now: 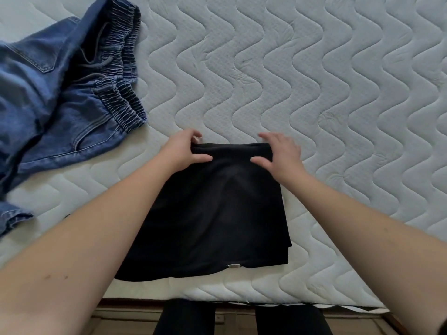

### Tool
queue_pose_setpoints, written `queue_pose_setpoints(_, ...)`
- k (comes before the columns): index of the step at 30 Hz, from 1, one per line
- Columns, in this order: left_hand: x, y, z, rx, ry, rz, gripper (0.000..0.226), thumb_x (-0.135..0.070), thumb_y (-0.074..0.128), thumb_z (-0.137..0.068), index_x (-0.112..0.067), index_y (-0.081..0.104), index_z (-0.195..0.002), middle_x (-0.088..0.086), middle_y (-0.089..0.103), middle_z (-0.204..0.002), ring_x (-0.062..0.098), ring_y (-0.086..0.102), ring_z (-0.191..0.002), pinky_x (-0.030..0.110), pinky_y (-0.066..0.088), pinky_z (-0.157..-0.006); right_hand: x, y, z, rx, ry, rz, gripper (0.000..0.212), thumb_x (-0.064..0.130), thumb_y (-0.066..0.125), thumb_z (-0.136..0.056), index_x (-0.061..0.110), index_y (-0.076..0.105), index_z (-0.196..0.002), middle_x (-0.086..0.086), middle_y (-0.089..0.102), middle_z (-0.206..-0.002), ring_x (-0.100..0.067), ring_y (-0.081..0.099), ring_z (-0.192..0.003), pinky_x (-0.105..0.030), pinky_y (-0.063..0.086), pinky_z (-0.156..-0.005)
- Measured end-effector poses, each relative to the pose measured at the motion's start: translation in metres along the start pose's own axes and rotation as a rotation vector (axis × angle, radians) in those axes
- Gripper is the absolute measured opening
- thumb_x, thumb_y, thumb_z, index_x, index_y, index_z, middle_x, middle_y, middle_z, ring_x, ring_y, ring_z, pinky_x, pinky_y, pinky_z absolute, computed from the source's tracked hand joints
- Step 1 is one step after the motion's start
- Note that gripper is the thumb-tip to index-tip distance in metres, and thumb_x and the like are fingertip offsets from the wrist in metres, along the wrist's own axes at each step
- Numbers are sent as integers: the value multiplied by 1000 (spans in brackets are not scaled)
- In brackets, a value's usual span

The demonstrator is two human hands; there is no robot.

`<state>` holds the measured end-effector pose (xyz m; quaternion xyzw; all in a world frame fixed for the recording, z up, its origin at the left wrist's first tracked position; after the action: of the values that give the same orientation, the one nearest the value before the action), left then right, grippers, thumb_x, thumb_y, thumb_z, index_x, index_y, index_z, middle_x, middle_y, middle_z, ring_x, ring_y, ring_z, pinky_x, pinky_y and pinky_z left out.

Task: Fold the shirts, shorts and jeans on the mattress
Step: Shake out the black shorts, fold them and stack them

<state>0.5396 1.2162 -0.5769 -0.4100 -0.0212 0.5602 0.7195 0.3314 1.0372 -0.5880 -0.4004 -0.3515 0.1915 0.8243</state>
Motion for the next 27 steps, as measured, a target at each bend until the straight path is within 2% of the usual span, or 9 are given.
queue_pose_setpoints(3,12,2,2,-55,-91,46,49,-33,84,-75,-18,61,-116,-2,59,-103,17,56,-94,27,43,-84,10,5,-9,70,-54,119,58,49,66,-86,32,48,-137,3,50,-138,-24,37,-130,-39,22,-103)
queue_pose_setpoints(7,9,0,5,-160,-154,196,13,-24,79,-81,-24,67,-85,-11,64,-78,14,63,-86,21,39,-74,19,-5,-32,149,-133,342,30,48,64,-89,32,61,-114,3,62,-115,-24,45,-114,-38,24,-91)
queue_pose_setpoints(10,1,-2,12,-226,-71,166,11,-21,75,-83,-18,67,-88,-2,67,-87,19,63,-90,24,39,-75,22,-16,-41,166,-189,490,29,50,63,-89,30,68,-110,-1,62,-112,-26,48,-111,-38,26,-90)
queue_pose_setpoints(14,-4,-2,30,-242,12,9,17,-33,70,-87,-23,60,-94,3,69,-97,25,62,-93,34,46,-78,18,-24,-34,85,-276,597,21,38,59,-95,27,71,-108,0,66,-107,-26,53,-105,-38,28,-88)
queue_pose_setpoints(17,-4,-3,45,-296,47,-72,27,-43,70,-86,-26,64,-107,1,72,-108,25,64,-102,38,50,-84,15,-23,-21,62,-301,536,18,21,57,-96,22,71,-107,-1,68,-101,-29,63,-88,-33,38,-72)
queue_pose_setpoints(20,-5,4,63,-315,88,-131,31,-47,64,-89,-27,69,-113,1,73,-106,27,65,-101,37,51,-83,10,-18,-2,20,-272,454,22,7,55,-92,17,67,-107,-7,68,-97,-33,64,-79,-31,36,-60)
queue_pose_setpoints(24,-7,25,100,-432,249,-108,20,-34,67,-91,-20,75,-102,2,71,-102,28,63,-96,36,50,-76,0,-7,31,-48,-249,256,25,0,51,-91,8,66,-109,-15,67,-101,-40,63,-80,-38,43,-61)
queue_pose_setpoints(25,-7,32,109,-460,274,-117,18,-30,70,-88,-16,76,-99,5,68,-99,29,61,-95,38,50,-74,-1,-3,39,-52,-244,188,28,-2,50,-91,6,64,-114,-17,65,-110,-41,63,-87,-43,48,-67)
queue_pose_setpoints(27,-6,48,124,-502,302,-151,16,-24,75,-84,-12,76,-93,9,64,-90,33,59,-88,41,51,-70,-1,4,56,-36,-230,73,39,-5,50,-90,1,58,-128,-18,55,-135,-41,59,-112,-51,49,-92)
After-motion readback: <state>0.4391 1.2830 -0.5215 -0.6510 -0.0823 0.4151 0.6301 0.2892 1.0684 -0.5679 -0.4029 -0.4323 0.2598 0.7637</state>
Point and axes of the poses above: each hand's wrist, its own z-axis away from the middle knuckle, its own y-axis out of the palm, x = y × z, the point moved 1 cm from there along -z, towards the middle knuckle
